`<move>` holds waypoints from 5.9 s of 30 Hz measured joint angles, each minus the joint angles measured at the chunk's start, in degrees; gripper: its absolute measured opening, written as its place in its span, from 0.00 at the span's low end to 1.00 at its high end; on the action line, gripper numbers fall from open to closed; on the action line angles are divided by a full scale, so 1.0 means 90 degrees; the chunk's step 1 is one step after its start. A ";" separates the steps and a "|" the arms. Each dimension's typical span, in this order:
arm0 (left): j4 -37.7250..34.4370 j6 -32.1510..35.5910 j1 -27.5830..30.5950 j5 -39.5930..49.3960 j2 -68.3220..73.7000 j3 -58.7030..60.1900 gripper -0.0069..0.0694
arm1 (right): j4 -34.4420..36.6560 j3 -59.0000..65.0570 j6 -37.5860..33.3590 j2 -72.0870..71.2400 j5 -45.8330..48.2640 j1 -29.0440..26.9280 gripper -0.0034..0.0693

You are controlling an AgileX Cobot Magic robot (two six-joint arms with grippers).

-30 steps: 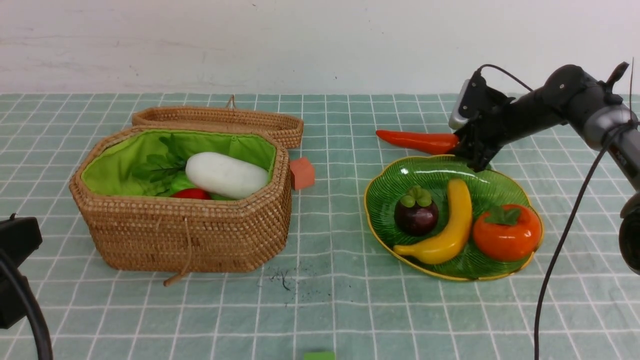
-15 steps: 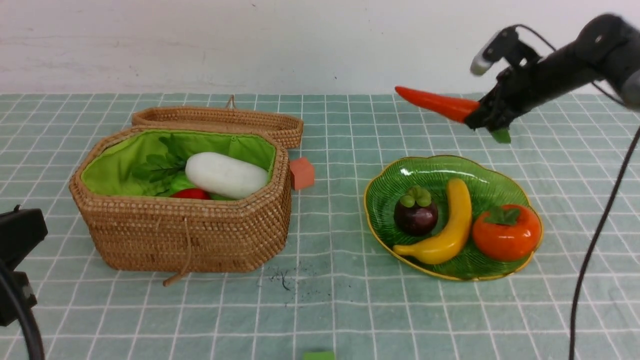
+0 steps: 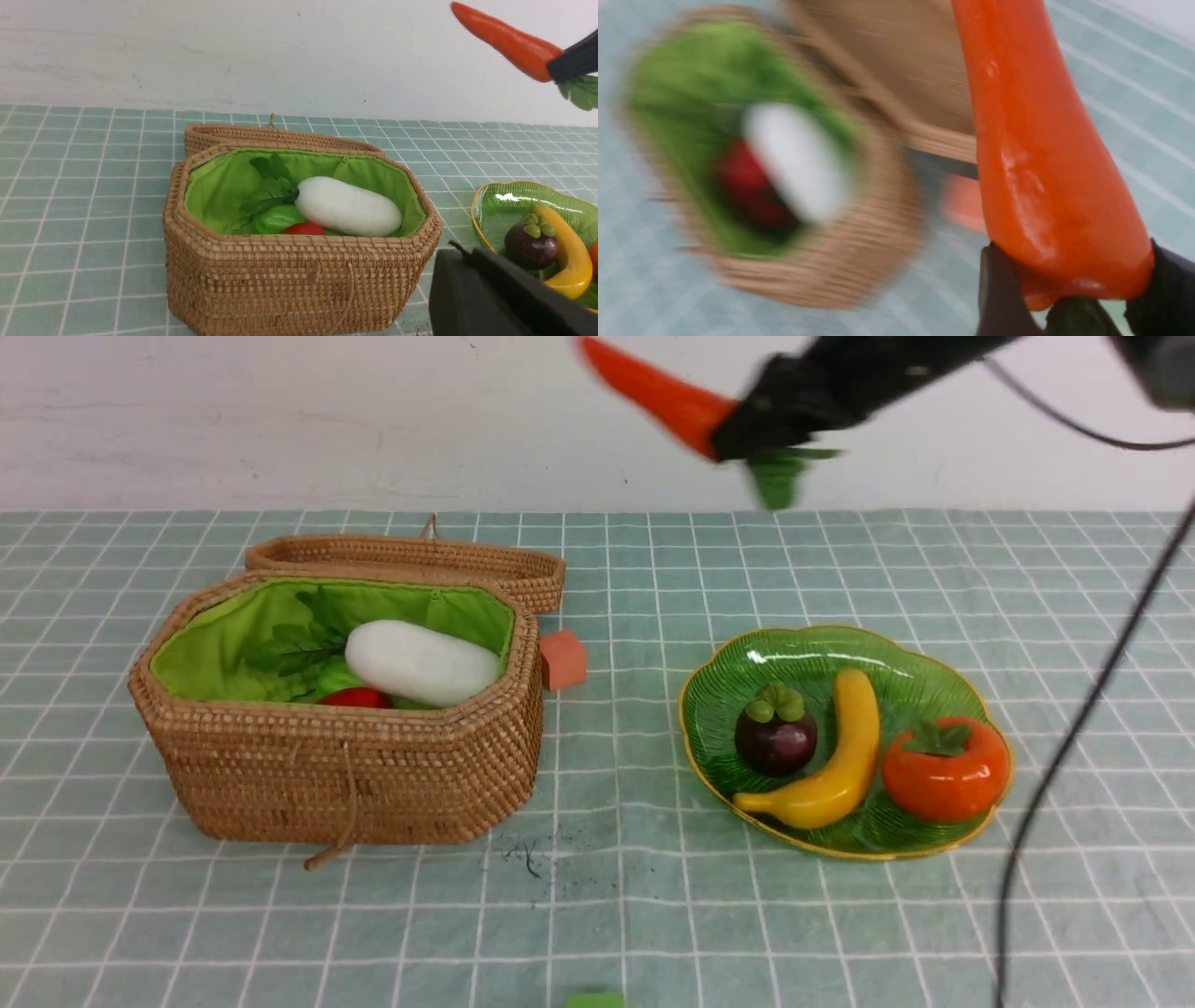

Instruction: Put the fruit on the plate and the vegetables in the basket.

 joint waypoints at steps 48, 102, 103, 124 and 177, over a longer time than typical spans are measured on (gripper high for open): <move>-0.0690 0.0127 0.0000 -0.1573 -0.1572 0.0773 0.07 | -0.4549 0.2720 0.3446 -0.3891 0.0102 0.2498 0.03; -0.0281 0.0082 0.0000 -0.1261 -0.2546 0.2304 0.10 | -0.4148 1.6188 0.3844 -1.4483 -0.5155 -0.1688 0.04; -0.0281 0.0082 0.0000 -0.1261 -0.2546 0.2304 0.10 | -0.4104 1.6196 0.3844 -1.4483 -0.5180 -0.1683 0.04; -0.0287 0.0082 0.0000 -0.0417 -0.2546 0.2304 0.11 | -0.3514 1.6244 0.3839 -1.4483 -0.5348 -0.1644 0.05; -0.4579 0.3449 0.3648 -0.1101 -0.2546 0.3894 0.07 | -0.3495 1.6244 0.3824 -1.4483 -0.5354 -0.1644 0.13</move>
